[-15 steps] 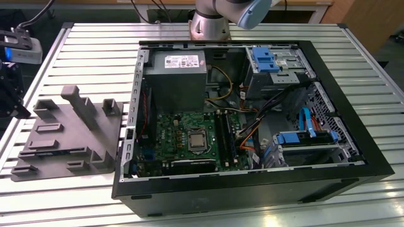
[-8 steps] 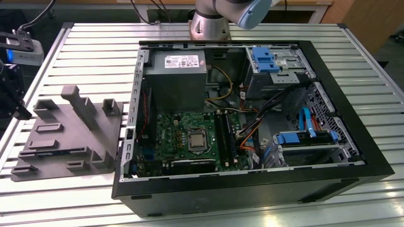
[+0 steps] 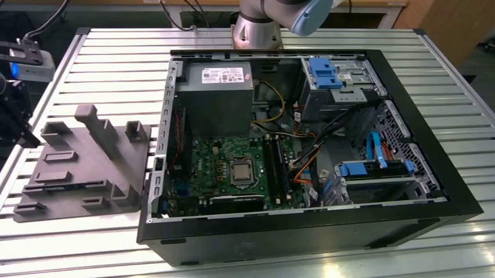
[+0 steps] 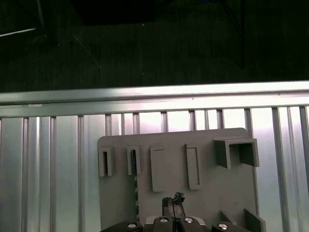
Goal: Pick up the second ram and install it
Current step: 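Pick up the second ram and move it above second insertion slot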
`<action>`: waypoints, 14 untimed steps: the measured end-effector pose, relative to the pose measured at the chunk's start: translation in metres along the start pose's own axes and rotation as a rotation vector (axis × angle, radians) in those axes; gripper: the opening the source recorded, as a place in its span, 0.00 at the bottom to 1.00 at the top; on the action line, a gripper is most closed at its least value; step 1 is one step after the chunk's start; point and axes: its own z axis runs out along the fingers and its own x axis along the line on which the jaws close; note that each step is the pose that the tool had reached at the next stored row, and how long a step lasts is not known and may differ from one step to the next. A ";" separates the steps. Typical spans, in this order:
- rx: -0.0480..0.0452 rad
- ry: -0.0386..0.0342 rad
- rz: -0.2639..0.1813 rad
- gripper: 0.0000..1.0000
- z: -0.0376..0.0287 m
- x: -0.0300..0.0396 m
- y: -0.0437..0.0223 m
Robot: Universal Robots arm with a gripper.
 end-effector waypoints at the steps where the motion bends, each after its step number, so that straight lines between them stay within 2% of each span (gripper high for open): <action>1: 0.0000 0.0001 -0.001 0.11 0.0005 0.0000 0.0000; 14: -0.0004 0.0008 -0.014 0.11 0.0070 0.0002 -0.0003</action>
